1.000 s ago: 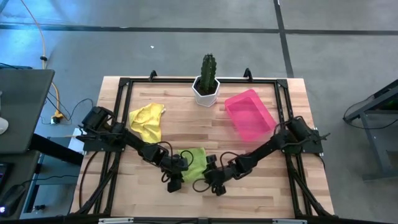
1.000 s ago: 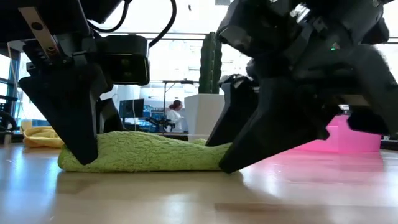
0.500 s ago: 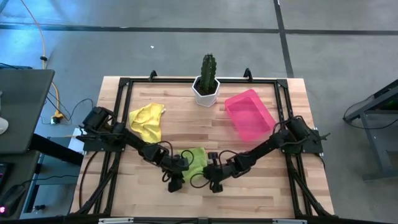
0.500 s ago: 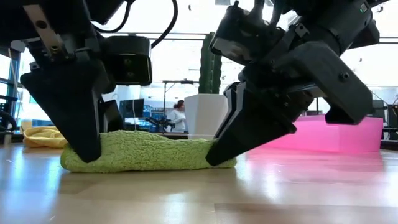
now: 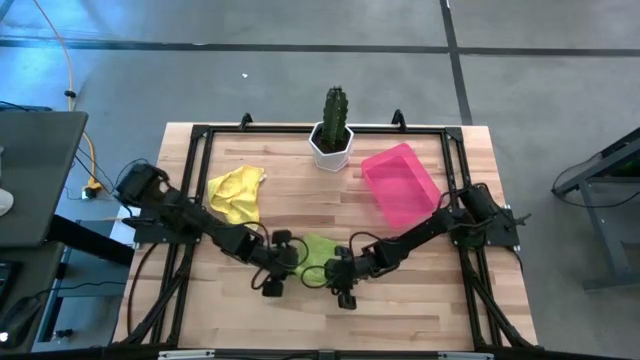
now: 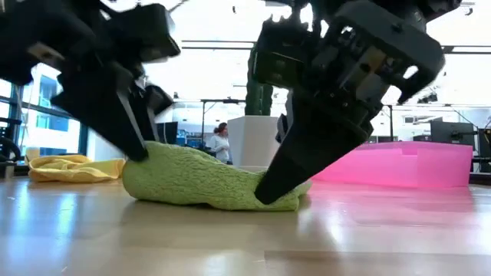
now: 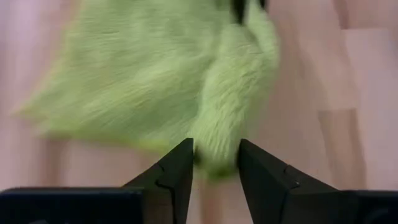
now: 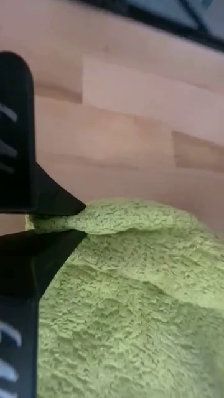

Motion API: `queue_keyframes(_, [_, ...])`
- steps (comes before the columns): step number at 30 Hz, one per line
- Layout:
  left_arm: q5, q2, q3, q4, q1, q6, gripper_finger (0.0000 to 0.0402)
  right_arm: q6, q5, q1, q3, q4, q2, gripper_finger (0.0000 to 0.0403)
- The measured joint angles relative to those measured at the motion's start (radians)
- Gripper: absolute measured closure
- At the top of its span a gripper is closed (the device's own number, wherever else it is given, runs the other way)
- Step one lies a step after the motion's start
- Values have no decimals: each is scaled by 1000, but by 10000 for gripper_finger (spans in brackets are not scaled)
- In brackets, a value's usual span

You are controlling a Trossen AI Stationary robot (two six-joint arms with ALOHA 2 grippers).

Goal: Roll microfiber towels into tight, uniform cylinder then place into a basket
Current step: Roll the green towel

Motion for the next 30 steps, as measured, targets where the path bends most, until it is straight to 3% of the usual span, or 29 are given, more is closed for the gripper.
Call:
queue_keyframes(4, [-12,-77,1,-79,-53,-85,287,22,-70,-14,-2,45,0,400])
queue_keyframes(10, [-11,-91,2,-41,-192,-194,286,-46,-145,-18,-5,105,5,402])
queue_keyframes(17, [-298,-27,2,67,-322,78,286,149,-190,-47,-5,116,5,402])
queue_keyframes(21, [-331,53,2,131,-331,179,286,230,-213,-54,-5,119,5,402])
queue_keyframes(30, [-441,159,4,166,-305,234,286,267,-212,-47,-4,124,4,402])
